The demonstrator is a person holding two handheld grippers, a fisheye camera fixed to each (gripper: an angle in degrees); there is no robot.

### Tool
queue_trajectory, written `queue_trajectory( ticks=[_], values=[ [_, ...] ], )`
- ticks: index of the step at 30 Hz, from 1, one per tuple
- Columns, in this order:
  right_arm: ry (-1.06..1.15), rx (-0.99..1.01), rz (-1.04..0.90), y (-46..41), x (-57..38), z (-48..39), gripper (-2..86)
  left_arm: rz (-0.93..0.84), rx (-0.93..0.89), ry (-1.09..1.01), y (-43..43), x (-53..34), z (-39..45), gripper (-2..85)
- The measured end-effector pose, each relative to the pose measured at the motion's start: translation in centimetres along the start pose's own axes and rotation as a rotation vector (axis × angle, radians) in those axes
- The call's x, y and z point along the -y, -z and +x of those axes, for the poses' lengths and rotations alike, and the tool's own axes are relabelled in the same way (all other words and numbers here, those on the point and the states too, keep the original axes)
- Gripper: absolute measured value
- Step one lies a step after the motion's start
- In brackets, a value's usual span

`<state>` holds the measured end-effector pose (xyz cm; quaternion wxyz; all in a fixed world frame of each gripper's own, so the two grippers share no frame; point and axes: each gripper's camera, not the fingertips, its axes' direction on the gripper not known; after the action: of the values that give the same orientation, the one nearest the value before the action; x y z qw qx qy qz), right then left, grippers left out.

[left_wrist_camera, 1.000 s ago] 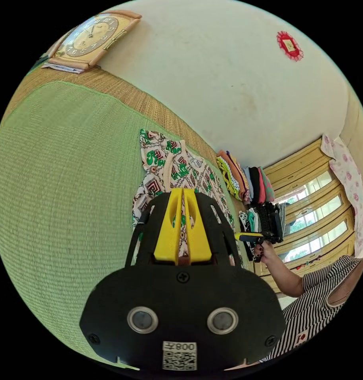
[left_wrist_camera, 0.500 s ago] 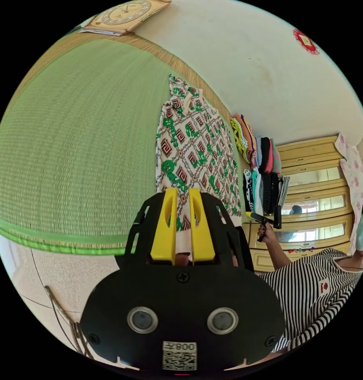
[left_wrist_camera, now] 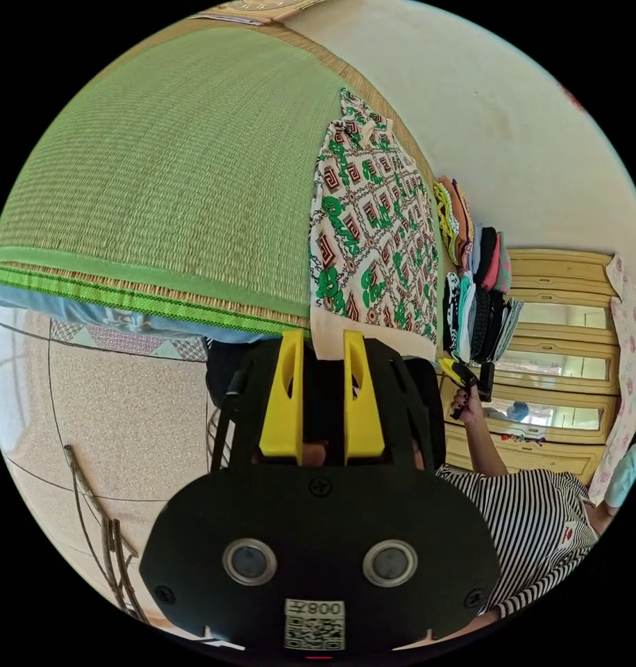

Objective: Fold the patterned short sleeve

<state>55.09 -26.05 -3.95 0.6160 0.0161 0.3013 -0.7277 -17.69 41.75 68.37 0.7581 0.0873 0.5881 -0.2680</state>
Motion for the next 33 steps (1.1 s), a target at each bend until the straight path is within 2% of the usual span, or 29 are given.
queue_trajectory(
  ticks=[11, 22, 28, 33],
  values=[
    [-0.092, 0.041, 0.027, 0.5, -3.0, 2.3, 6.6, -0.056, -0.008, 0.002, -2.7, -3.0, -1.4, 6.6],
    [-0.097, 0.009, 0.022, 0.3, -5.4, 2.2, 2.4, -0.066, 0.02, 0.036, -3.9, -6.6, -2.9, 2.7],
    [-0.006, -0.2, 0.071, 1.0, -7.5, -0.5, 6.9, -0.067, 0.017, 0.037, -4.1, -8.7, -3.7, 2.4],
    [0.02, -0.274, 0.037, -0.7, -7.4, -2.1, 7.0, -0.066, 0.019, 0.044, -4.2, -10.6, -4.3, 2.3]
  ],
)
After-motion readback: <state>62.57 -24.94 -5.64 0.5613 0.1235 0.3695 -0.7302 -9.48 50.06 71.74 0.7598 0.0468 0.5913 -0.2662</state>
